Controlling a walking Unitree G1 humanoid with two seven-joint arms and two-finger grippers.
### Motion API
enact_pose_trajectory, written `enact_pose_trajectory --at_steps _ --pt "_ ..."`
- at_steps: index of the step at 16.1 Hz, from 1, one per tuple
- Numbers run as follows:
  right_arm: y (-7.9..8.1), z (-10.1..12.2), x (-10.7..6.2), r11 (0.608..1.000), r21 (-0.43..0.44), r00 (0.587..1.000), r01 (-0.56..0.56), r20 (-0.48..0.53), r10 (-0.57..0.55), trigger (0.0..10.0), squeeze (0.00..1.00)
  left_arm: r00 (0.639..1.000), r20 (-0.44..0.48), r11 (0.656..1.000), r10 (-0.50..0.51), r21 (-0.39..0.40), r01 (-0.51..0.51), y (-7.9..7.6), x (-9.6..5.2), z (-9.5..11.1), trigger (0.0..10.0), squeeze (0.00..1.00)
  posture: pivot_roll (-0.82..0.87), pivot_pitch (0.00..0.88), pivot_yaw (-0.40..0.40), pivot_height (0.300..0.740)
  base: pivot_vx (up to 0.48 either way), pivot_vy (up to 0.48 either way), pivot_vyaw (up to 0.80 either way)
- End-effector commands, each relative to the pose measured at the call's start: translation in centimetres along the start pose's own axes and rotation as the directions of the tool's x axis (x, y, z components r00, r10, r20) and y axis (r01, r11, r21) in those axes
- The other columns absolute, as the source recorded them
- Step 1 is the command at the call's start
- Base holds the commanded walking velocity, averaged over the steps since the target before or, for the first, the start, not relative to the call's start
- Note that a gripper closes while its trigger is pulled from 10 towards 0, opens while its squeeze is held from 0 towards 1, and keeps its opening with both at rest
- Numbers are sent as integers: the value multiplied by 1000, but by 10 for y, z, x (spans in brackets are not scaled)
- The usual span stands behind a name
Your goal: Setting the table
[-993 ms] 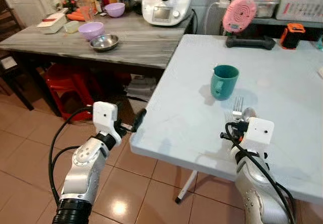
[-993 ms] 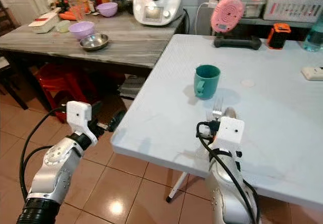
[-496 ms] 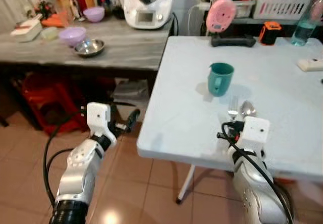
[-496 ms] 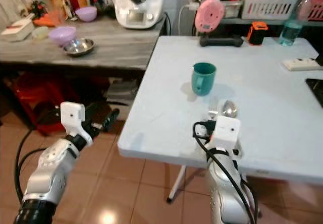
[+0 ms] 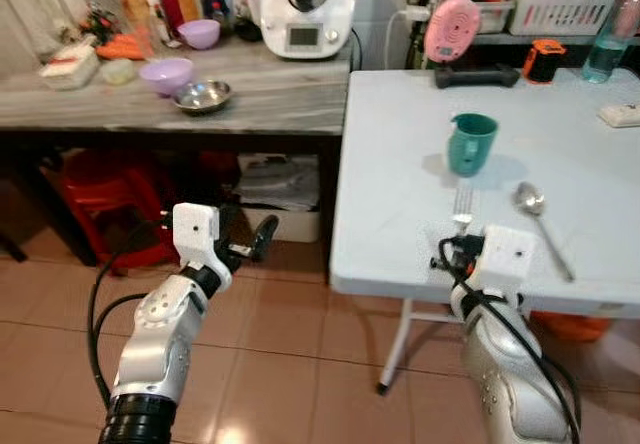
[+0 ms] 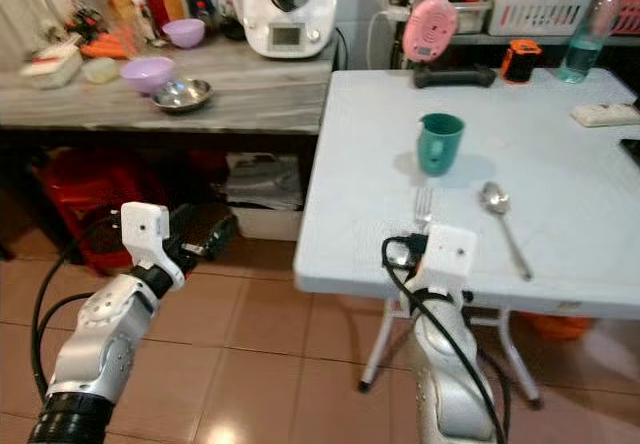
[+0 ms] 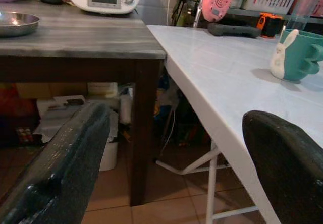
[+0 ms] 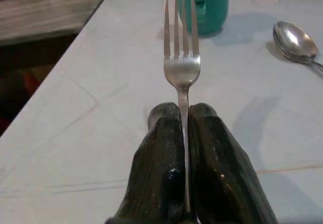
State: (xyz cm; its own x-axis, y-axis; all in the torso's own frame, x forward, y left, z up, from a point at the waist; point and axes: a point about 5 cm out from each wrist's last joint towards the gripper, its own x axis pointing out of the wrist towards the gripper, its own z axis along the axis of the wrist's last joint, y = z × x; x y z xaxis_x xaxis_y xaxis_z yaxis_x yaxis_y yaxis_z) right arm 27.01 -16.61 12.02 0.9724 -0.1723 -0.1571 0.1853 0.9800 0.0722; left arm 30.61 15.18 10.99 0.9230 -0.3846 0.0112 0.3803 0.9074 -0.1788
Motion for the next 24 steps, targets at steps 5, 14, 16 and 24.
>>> enact_pose_trajectory --at_steps 5,14,16,24 --pt "-6 -4 2 999 -23 1000 29 -10 -29 10000 0 1000 4 1000 -13 5 13 -3 5 1 10000 0 -89 0 81 740 0 425 0" --pt "-7 -5 5 999 -32 999 33 5 -33 10000 0 1000 7 1000 -23 4 23 -6 9 1 10000 0 -91 0 90 740 0 431 0" --pt "-6 -5 7 999 -34 999 32 9 -31 10000 0 1000 8 1000 -25 6 25 -6 10 1 10000 0 -92 0 93 740 0 429 0" --pt "-7 -5 5 997 -72 999 12 33 -10 10000 0 996 39 994 80 71 -83 5 7 4 10000 0 -94 0 86 740 0 207 0"
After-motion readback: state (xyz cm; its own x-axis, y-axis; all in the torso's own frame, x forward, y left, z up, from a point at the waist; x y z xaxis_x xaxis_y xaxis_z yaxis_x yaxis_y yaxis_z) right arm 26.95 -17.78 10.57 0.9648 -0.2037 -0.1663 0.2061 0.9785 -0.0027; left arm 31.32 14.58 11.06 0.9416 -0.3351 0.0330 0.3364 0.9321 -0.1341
